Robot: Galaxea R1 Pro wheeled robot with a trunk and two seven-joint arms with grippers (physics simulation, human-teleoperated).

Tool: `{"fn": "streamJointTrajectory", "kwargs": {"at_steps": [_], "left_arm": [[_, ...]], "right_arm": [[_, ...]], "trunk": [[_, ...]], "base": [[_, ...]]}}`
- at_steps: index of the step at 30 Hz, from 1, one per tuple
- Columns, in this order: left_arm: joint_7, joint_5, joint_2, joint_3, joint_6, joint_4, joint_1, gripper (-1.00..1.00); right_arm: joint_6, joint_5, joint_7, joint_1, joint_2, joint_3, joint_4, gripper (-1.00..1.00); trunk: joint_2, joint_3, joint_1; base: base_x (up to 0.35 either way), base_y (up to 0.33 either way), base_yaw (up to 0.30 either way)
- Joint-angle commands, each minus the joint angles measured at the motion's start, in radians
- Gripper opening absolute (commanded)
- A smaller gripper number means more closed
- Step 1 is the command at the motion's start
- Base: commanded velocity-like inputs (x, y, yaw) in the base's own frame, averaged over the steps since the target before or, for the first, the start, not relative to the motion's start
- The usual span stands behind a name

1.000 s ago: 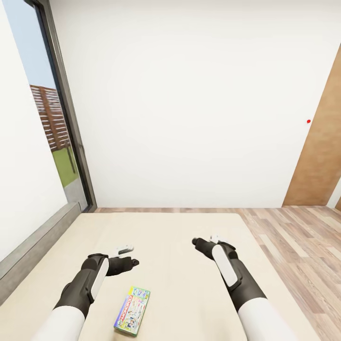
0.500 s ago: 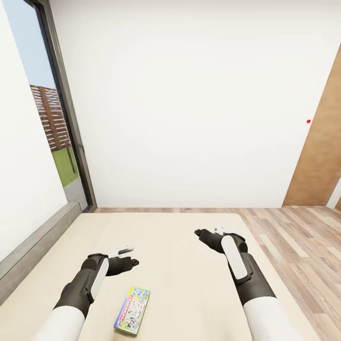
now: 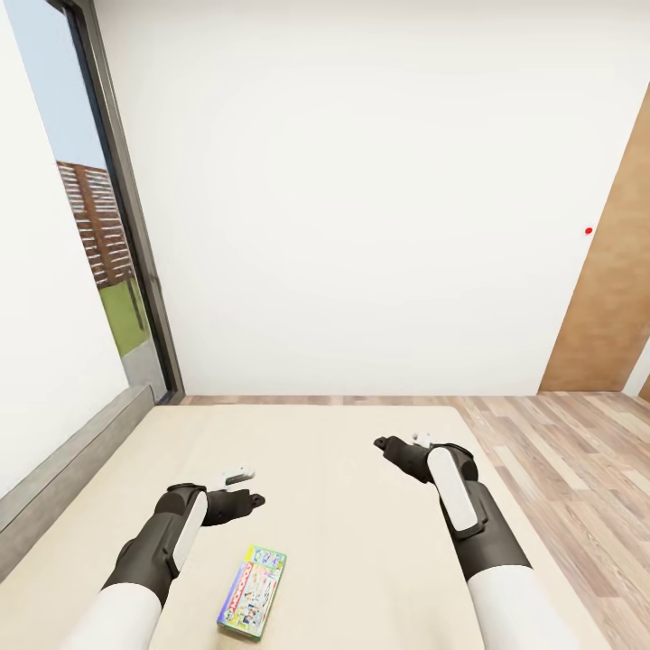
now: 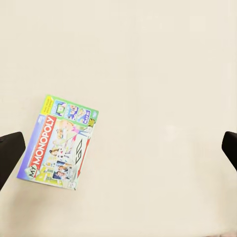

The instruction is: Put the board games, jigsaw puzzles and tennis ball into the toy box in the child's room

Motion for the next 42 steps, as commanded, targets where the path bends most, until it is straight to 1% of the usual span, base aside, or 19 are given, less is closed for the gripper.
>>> {"fn": "streamJointTrajectory", "kwargs": {"at_steps": [1, 36, 42], "left_arm": [[0.0, 0.006, -0.001, 0.004, 0.006, -0.001, 0.0, 1.0], [0.0, 0.006, -0.001, 0.004, 0.006, -0.001, 0.0, 1.0], [0.0, 0.006, -0.001, 0.004, 0.005, -0.001, 0.0, 1.0]], "right_arm": [[0.004, -0.011, -0.009, 0.0, 0.0, -0.002, -0.001, 1.0], [0.013, -0.013, -0.006, 0.0, -0.002, -0.002, 0.005, 1.0], [0.032, -0.011, -0.006, 0.0, -0.002, -0.001, 0.002, 1.0]], "trunk": [[-0.001, -0.001, 0.0], [-0.001, -0.055, 0.0], [-0.001, -0.065, 0.0]], "base": [[0.0, 0.0, 0.0], [0.0, 0.0, 0.0], [0.0, 0.0, 0.0]]}}
